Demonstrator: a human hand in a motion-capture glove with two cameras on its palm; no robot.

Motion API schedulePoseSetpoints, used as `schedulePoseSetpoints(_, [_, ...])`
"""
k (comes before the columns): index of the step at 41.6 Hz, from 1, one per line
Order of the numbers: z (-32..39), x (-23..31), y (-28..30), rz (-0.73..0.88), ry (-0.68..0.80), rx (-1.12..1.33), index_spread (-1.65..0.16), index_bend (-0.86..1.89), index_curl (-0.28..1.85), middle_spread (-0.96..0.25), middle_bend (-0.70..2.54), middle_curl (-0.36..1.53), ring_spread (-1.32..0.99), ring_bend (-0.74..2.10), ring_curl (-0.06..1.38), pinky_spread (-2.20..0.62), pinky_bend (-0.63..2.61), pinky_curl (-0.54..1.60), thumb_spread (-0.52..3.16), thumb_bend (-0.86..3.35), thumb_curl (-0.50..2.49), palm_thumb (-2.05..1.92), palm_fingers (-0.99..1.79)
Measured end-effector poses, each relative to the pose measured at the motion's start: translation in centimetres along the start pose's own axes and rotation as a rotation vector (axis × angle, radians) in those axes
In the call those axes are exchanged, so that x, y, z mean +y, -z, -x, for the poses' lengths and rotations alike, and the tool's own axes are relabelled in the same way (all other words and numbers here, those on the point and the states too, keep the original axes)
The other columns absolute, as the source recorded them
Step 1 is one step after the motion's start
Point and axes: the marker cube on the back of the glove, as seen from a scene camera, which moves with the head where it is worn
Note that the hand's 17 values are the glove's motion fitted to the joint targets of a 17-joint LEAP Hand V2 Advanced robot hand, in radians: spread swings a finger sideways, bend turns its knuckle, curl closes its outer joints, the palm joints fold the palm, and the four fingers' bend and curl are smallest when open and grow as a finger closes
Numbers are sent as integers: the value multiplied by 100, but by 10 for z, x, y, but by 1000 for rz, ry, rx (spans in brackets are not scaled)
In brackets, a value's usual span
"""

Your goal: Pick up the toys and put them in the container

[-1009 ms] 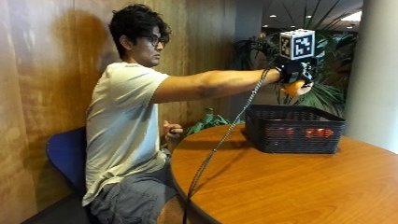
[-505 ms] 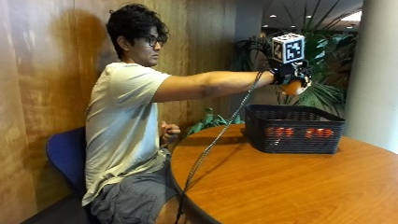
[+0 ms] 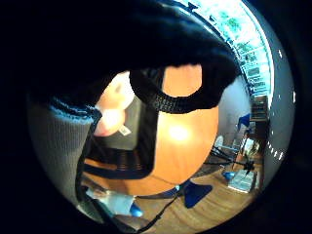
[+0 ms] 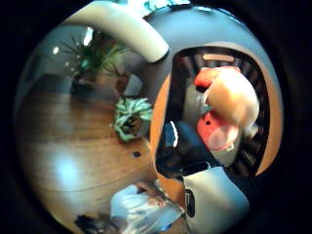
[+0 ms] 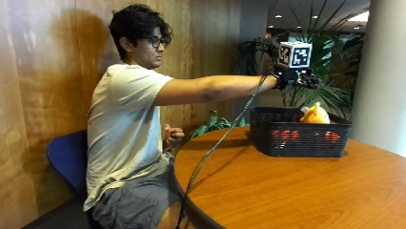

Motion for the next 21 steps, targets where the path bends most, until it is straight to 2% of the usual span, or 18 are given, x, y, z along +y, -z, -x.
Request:
schedulePoseSetpoints(14, [3,16,-10,-49,42,11,-32,13,47,0,10,48,0,28,55,7,118,34,122,6,75,10,-21])
schedulePoseSetpoints(21, [-3,38,-30,41,16,45,-33,17,45,0,12,43,2,26,54,8,110,32,126,4,66,13,-13])
